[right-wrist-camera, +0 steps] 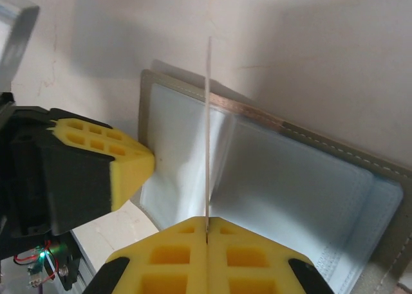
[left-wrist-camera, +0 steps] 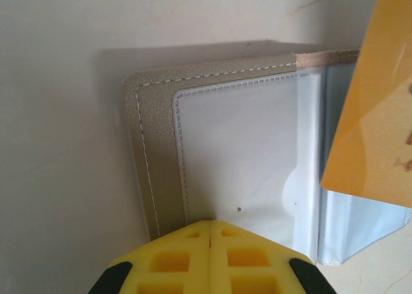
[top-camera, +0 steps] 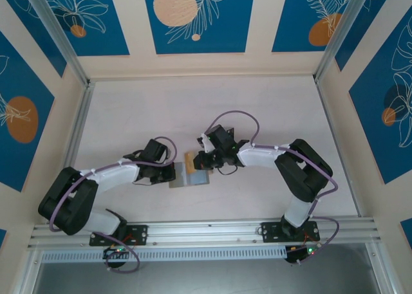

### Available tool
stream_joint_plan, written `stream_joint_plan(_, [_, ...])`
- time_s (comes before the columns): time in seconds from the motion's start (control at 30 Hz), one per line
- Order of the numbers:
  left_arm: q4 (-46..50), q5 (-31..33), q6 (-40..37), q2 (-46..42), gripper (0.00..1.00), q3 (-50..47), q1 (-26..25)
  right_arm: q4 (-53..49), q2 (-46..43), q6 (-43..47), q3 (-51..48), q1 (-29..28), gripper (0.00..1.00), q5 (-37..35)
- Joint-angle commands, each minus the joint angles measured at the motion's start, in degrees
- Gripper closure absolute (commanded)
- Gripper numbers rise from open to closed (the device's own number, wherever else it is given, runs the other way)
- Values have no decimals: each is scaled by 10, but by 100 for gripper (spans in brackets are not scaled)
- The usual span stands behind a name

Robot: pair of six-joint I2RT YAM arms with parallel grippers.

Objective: Put the credit cards into the card holder

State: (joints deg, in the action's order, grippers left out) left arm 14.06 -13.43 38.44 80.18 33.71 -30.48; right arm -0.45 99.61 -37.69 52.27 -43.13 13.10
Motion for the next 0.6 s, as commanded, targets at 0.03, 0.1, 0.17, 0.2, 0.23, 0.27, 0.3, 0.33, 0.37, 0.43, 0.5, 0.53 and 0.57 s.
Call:
stream_joint_plan(0.03, [25, 35, -6, 9, 99, -22, 6, 52, 7, -24, -25, -2, 100, 2])
stream_joint_plan(0.1, [25, 35, -6, 11, 99, -21, 6, 66, 12, -32, -33, -3, 100, 7])
stream_joint_plan(0.17, [23, 34, -7, 15, 99, -20, 6, 86, 15, -41, -44, -3, 100, 19])
stream_joint_plan(0.2, [21, 34, -6, 17, 99, -21, 6, 94, 17, -45, -47, -2, 100, 26])
stream_joint_plan(0.23, [19, 33, -6, 19, 99, -21, 6, 100, 18, -48, -50, -2, 100, 32])
stream_joint_plan(0.27, [18, 32, -4, 20, 99, -21, 6, 105, 19, -51, -51, -2, 100, 37])
stream_joint_plan(0.3, [17, 32, -4, 21, 99, -23, 5, 113, 19, -55, -55, -1, 100, 43])
stream_joint_plan(0.33, [15, 32, -4, 22, 99, -23, 5, 123, 22, -59, -58, 1, 100, 53])
stream_joint_plan(0.37, [14, 32, -4, 22, 99, -23, 5, 128, 25, -63, -58, 2, 100, 62])
stream_joint_plan(0.43, [14, 33, -5, 22, 99, -25, 5, 143, 33, -71, -59, 3, 100, 77])
stream_joint_plan(0.5, [13, 33, -3, 22, 99, -25, 5, 151, 38, -78, -61, 2, 100, 85])
stream_joint_plan(0.53, [13, 33, -4, 21, 99, -26, 5, 156, 40, -81, -62, 3, 100, 90])
stream_joint_plan(0.57, [12, 33, -3, 21, 99, -25, 5, 161, 41, -84, -65, 3, 100, 93])
